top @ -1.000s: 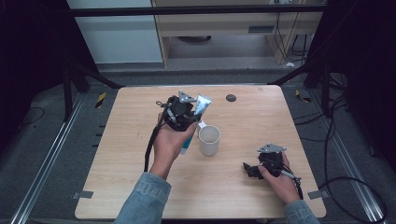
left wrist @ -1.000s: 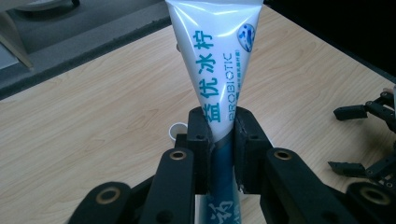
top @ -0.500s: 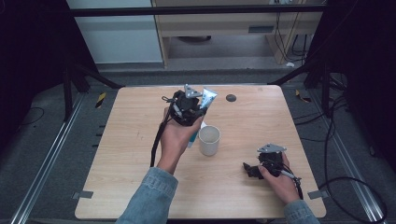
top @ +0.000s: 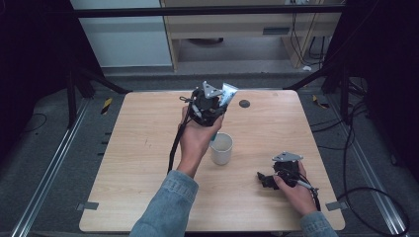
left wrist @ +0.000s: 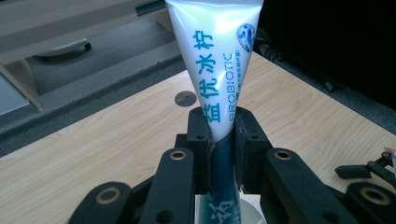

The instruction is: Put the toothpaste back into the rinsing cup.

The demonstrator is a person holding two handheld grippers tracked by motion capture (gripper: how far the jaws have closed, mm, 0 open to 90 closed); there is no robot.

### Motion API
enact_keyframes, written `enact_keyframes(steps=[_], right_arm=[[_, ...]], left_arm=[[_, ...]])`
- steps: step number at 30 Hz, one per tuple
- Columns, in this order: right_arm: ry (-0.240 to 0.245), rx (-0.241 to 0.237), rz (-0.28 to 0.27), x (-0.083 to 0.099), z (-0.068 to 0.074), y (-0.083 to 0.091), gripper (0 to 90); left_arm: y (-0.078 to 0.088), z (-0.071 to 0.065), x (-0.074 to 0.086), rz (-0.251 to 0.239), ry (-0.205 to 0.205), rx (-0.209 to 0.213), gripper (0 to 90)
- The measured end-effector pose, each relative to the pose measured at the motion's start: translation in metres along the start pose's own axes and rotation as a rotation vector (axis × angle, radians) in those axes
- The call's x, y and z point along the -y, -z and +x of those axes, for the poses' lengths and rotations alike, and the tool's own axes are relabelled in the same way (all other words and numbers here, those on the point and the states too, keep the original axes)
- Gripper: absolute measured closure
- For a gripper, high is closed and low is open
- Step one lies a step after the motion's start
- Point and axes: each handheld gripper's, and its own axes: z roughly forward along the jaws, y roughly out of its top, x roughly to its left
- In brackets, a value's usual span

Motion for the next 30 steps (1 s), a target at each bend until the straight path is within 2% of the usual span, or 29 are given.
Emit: enact_keyframes(steps=[4,13,19,30], right_arm=[[0.000,0.000,0.000,0.0000,0.0000,0.0000,0.5],[-0.001,0.000,0.000,0.0000,0.0000,0.0000,0.5],[0.000,0.000,0.000,0.0000,0.0000,0.0000,0.5],[0.000,0.000,0.000,0.0000,0.0000,0.0000,0.5]], left_arm=[[-0.0046,0.0025,-0.0007,-0.013,0.025,0.002,78.3],[-0.0088,0.0004,-0.0008,-0.041,0.027,-0.002,78.3],[-0.0101,-0.0008,-0.0008,-0.068,0.044,0.002,78.3],[-0.0097,-0.0058,-0.0002,-0.110,0.021,-0.034,78.3]])
